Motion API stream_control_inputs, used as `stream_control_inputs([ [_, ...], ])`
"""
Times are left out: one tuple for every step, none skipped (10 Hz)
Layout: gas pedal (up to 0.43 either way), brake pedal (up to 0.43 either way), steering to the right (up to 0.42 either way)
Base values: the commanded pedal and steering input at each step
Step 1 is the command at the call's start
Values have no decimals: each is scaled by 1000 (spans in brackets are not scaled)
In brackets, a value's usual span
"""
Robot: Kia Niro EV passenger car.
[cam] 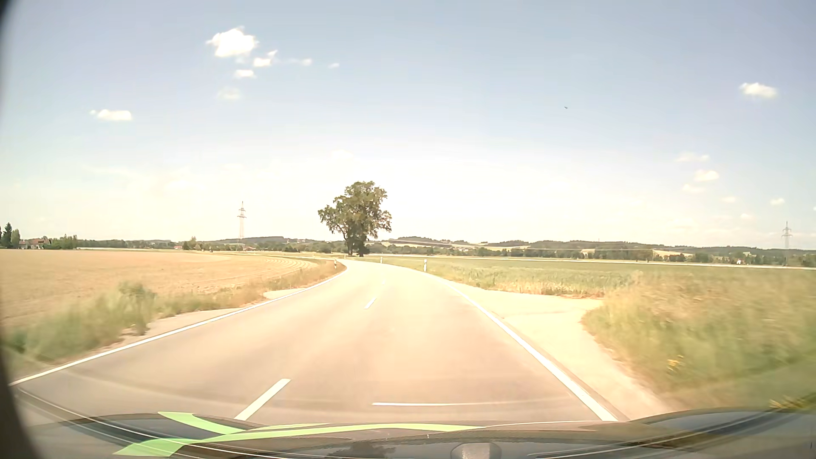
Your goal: Follow the waypoints while adhering to traffic rules and regulations
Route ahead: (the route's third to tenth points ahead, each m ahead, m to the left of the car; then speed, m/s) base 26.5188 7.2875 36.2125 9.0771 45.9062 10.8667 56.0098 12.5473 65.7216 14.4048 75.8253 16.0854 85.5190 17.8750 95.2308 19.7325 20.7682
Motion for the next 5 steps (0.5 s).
stream_control_inputs([
  [260, 0, -19],
  [260, 0, -19],
  [240, 0, -19],
  [197, 0, -19],
  [189, 0, -20],
])
